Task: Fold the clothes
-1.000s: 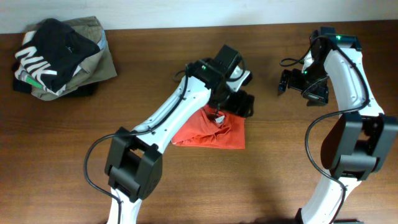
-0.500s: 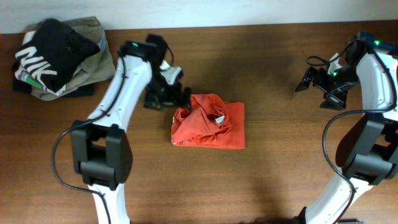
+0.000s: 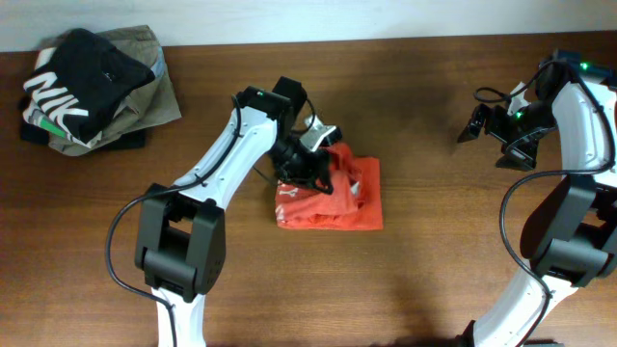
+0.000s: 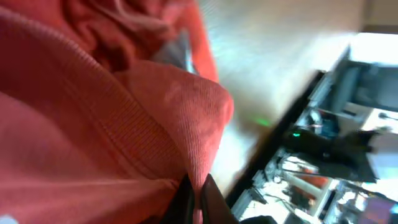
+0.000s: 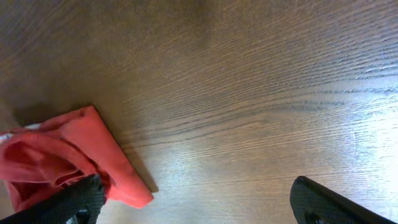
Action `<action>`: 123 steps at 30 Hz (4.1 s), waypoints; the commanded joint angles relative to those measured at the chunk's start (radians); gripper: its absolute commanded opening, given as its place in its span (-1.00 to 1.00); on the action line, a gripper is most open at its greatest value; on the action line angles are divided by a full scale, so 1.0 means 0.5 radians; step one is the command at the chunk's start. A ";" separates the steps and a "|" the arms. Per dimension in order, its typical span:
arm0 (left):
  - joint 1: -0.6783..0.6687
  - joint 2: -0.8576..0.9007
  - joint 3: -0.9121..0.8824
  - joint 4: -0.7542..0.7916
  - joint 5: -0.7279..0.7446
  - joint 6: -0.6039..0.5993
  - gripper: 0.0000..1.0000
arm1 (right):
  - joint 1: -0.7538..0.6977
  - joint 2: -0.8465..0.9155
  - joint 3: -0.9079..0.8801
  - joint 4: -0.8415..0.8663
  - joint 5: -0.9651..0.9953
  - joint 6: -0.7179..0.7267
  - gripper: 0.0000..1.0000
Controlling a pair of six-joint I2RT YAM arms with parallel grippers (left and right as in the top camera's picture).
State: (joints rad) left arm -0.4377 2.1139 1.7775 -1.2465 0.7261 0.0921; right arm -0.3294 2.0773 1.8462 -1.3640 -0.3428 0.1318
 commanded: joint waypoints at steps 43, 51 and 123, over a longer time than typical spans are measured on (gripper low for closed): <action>0.937 -0.133 -0.008 -0.028 -0.871 -0.386 0.98 | 1.157 0.011 -0.492 0.608 0.021 0.226 -0.93; 0.937 -0.133 -0.008 -0.027 -0.871 -0.386 0.98 | 1.113 0.018 -0.243 0.174 0.631 0.081 -0.92; 0.902 -0.133 -0.012 0.002 -0.871 -0.385 0.98 | 0.802 0.185 -0.598 0.607 0.388 0.117 -0.92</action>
State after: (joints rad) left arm 0.0170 2.0407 1.7782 -1.2453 0.2947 -0.0956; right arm 0.1356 2.1540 1.5379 -1.0679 -0.3477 0.1070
